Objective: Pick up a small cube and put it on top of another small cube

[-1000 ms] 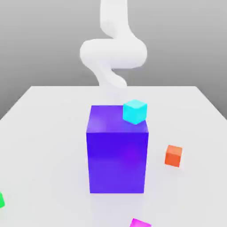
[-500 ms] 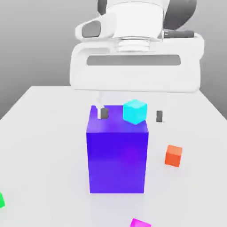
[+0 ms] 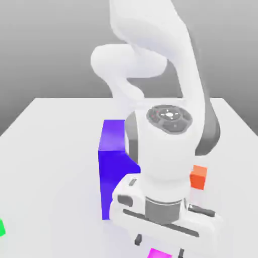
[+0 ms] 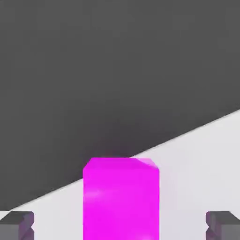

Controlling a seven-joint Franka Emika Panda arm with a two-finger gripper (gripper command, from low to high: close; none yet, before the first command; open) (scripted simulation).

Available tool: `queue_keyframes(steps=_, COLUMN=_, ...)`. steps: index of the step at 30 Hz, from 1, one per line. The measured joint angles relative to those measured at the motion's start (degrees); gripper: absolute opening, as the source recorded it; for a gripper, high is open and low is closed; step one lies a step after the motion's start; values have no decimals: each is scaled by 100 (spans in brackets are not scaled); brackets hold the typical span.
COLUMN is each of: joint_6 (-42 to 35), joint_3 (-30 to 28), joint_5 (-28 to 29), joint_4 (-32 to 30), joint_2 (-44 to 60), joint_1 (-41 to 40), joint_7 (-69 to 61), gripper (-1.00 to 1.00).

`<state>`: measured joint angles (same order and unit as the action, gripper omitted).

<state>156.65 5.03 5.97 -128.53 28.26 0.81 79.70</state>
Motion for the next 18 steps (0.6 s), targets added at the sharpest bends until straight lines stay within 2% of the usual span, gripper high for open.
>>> queue_keyframes(steps=1, joint_6=127, joint_3=-33, joint_5=23, joint_4=35, joint_2=165, joint_1=28, joint_7=20, gripper=-100)
queue_keyframes(steps=7, joint_6=198, joint_3=-48, joint_5=38, joint_4=53, joint_2=248, joint_1=40, joint_7=32, gripper=-100)
queue_keyframes(steps=12, joint_6=-388, joint_3=48, joint_5=-127, joint_4=-115, joint_2=-508, joint_1=-29, joint_7=-88, gripper=-100)
queue_keyframes(steps=18, joint_6=-733, joint_3=-522, joint_5=-496, joint_4=-146, joint_2=-868, joint_1=-957, joint_7=-339, gripper=-100)
